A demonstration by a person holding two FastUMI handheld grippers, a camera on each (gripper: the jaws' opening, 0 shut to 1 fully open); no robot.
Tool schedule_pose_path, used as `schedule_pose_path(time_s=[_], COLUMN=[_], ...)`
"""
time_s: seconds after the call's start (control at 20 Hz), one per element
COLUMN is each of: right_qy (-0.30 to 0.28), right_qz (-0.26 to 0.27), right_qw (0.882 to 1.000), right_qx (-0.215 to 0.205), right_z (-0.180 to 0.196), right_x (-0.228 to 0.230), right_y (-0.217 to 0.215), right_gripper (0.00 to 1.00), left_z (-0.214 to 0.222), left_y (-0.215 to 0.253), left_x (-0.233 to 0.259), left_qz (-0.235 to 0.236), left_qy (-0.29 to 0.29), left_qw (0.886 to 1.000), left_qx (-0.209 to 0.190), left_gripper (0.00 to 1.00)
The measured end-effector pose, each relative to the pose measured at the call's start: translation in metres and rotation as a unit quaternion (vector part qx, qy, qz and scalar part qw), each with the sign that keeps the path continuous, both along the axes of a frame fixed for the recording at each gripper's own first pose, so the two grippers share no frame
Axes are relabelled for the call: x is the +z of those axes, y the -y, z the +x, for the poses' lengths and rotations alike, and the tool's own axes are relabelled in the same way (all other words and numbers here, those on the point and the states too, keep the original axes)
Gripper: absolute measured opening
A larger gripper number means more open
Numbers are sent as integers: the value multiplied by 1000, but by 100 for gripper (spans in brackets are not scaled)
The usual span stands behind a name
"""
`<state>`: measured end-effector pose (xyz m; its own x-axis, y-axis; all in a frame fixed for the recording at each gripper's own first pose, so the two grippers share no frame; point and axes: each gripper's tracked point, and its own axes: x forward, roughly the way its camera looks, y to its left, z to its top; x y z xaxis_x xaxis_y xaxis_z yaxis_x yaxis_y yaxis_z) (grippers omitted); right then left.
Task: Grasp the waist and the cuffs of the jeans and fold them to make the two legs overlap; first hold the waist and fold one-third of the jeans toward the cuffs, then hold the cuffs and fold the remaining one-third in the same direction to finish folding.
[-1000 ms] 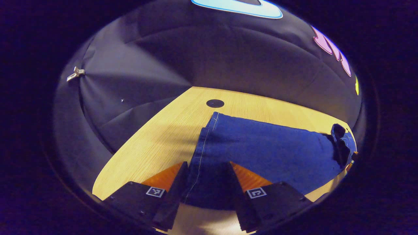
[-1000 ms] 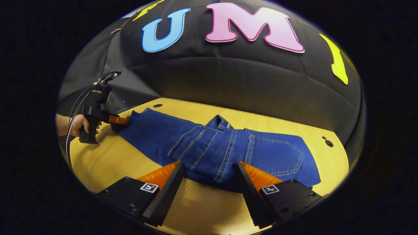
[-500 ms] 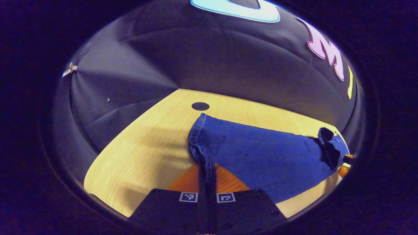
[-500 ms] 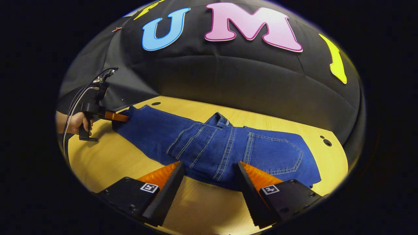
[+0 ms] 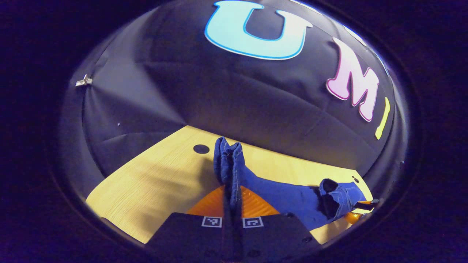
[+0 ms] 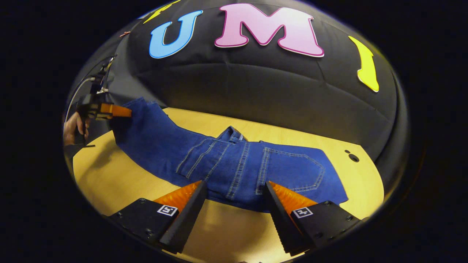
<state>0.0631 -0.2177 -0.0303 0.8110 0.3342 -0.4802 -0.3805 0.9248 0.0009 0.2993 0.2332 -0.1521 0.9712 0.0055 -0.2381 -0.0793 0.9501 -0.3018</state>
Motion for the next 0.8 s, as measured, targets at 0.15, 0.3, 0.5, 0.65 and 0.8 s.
schedule_pose_path(time_s=[0.15,0.3,0.5,0.65,0.8], right_qy=[0,11,35,52,59], right_qz=[-6,-9,-23,-28,-28], right_qw=[1000,998,994,989,983], right_qx=[-26,-59,-97,-134,-174], right_z=[1,4,3,-5,-18], right_x=[10,32,63,84,95], right_y=[29,67,123,168,208], right_gripper=[98,98,98,97,97], left_z=[-14,-19,-14,-14,-11], left_y=[15,67,163,226,296], left_x=[49,82,133,146,145], left_qz=[-37,-67,-78,-79,-82], left_qy=[18,41,60,57,40], left_qw=[999,996,990,986,979], left_qx=[-17,-48,-98,-136,-182], left_gripper=[6,6,6,6,6])
